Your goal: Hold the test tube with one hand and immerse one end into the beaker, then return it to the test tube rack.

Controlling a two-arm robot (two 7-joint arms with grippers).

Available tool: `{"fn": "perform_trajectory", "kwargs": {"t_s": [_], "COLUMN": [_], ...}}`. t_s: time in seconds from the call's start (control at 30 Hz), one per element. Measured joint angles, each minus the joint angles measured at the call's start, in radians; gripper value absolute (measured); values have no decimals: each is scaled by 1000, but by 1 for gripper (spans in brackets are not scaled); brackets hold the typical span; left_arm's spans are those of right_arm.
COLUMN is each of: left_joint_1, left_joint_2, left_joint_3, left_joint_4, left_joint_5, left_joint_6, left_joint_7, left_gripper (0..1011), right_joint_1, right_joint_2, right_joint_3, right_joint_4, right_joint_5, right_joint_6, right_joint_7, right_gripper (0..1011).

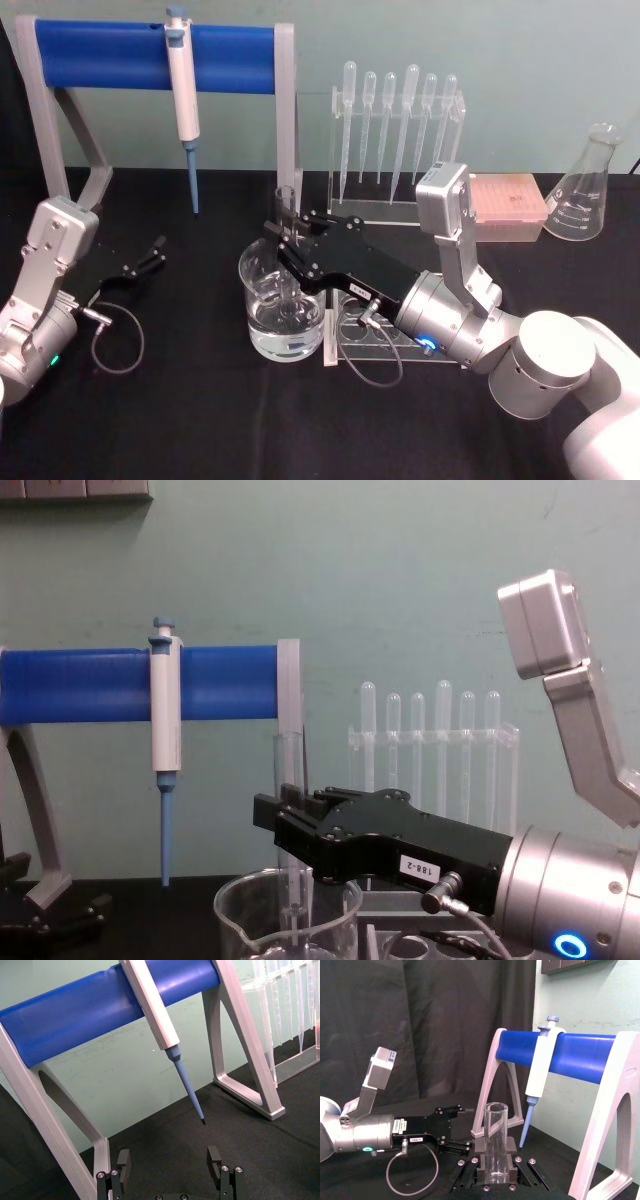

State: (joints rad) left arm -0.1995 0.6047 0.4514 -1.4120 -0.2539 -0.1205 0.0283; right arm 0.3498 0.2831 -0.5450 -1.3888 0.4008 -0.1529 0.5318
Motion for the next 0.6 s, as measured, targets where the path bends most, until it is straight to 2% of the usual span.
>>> {"fn": "perform_trajectory", "kwargs": {"t_s": [0.6], "left_joint_1": [0], "left_joint_2": [0], "left_joint_3": [0], "left_joint_4": [0], "left_joint_5": [0], "left_joint_6": [0], "left_joint_7": [0], "left_gripper": [1000], "right_joint_1": [0], "right_joint_2": [0], "right_joint_3": [0], "right_joint_4": [0], "right_joint_5": [0], "right_joint_6": [0], "right_joint_7": [0], "right_gripper": [226]}}
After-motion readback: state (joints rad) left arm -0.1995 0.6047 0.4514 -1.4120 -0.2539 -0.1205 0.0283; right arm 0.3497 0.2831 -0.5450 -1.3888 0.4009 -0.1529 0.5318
